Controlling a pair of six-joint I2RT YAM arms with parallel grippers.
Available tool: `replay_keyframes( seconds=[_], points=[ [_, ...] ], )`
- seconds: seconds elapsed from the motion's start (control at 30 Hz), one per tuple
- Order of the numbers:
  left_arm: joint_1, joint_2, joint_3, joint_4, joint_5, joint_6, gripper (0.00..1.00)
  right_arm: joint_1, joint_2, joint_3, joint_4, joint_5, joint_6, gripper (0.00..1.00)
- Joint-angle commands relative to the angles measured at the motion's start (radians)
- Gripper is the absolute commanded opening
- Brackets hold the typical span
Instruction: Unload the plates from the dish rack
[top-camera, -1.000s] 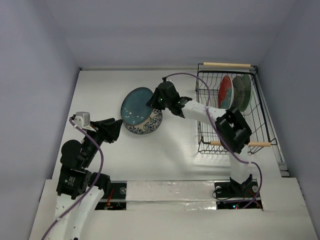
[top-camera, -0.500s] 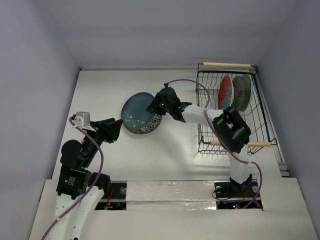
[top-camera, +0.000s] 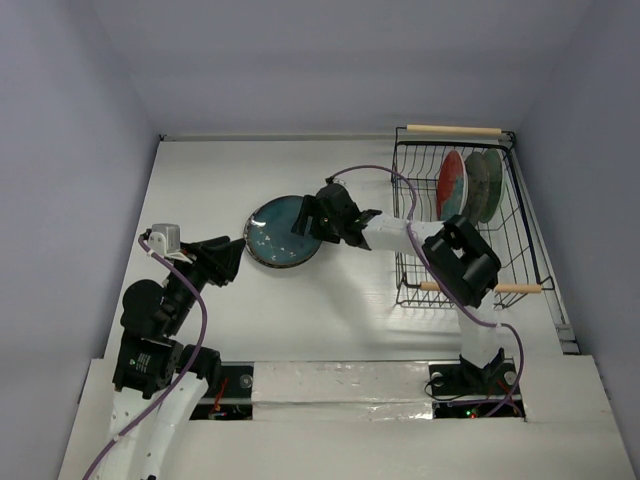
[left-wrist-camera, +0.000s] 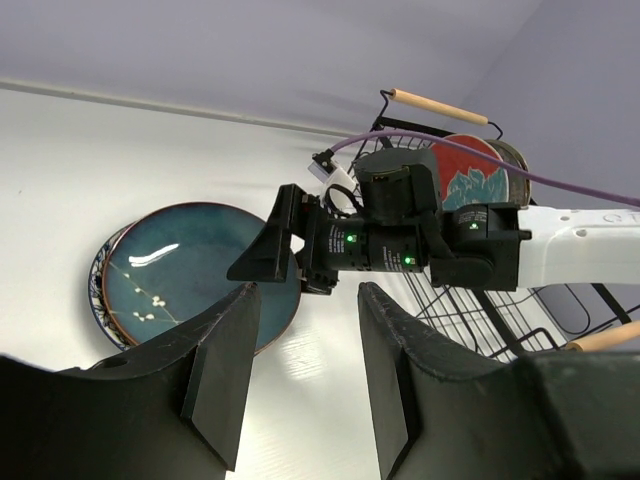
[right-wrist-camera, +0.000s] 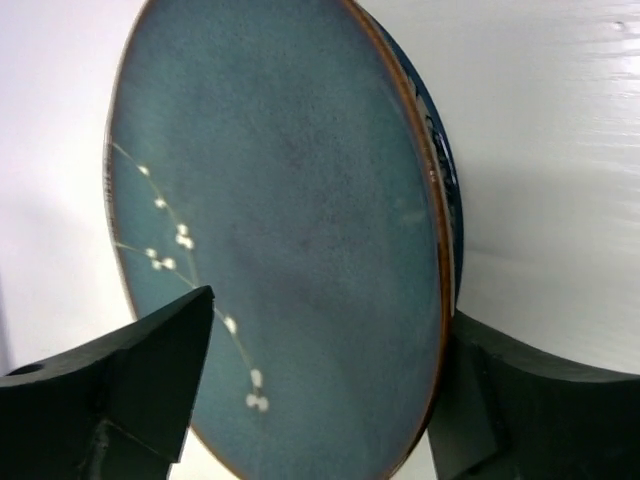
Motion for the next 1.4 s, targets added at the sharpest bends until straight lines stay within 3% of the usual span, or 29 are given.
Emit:
replay_keyframes(
  seconds=[0.0, 0.13, 0.33, 0.7, 0.8, 0.9, 0.93, 1.0, 1.03, 1.1, 1.23, 1.37],
  points=[
    [0.003, -0.003, 0.007, 0.041, 0.012, 0.000, 0.41, 0.028, -0.036, 0.101, -0.098, 0.113, -0.106, 0.87],
    [0.003, -0.008, 0.007, 0.041, 0.010, 0.000, 0.41, 0.047, 0.016, 0.190, -0.275, 0.178, -0.196, 0.90],
    [0.013, -0.006, 0.007, 0.042, 0.013, 0.000, 0.41, 0.070, 0.027, 0.232, -0.385, 0.281, -0.248, 0.94],
    [0.013, -0.008, 0.007, 0.042, 0.012, 0.000, 0.41, 0.088, -0.036, 0.243, -0.444, 0.349, -0.295, 0.98],
    [0.013, -0.005, 0.007, 0.042, 0.013, 0.000, 0.41, 0.088, -0.166, 0.175, -0.390, 0.363, -0.307, 0.89],
    [0.013, -0.005, 0.007, 0.042, 0.012, 0.000, 0.41, 0.088, -0.329, 0.121, -0.341, 0.384, -0.347, 0.70],
    [0.013, -0.005, 0.007, 0.042, 0.013, 0.000, 0.41, 0.088, -0.366, 0.114, -0.344, 0.440, -0.369, 0.43],
    [0.013, -0.005, 0.007, 0.042, 0.013, 0.002, 0.41, 0.088, -0.468, 0.109, -0.370, 0.516, -0.388, 0.22],
    [0.013, -0.008, 0.007, 0.042, 0.015, 0.000, 0.41, 0.056, -0.499, 0.111, -0.411, 0.583, -0.402, 0.06],
    [0.013, -0.009, 0.007, 0.042, 0.016, 0.002, 0.37, 0.009, -0.560, 0.101, -0.447, 0.636, -0.407, 0.00],
    [0.013, -0.020, 0.009, 0.039, 0.009, 0.000, 0.24, -0.185, -0.738, 0.017, -0.471, 0.642, -0.417, 0.00],
    [0.013, -0.034, 0.012, 0.035, -0.005, 0.002, 0.14, -0.329, -0.795, -0.026, -0.517, 0.746, -0.434, 0.00]
  ],
)
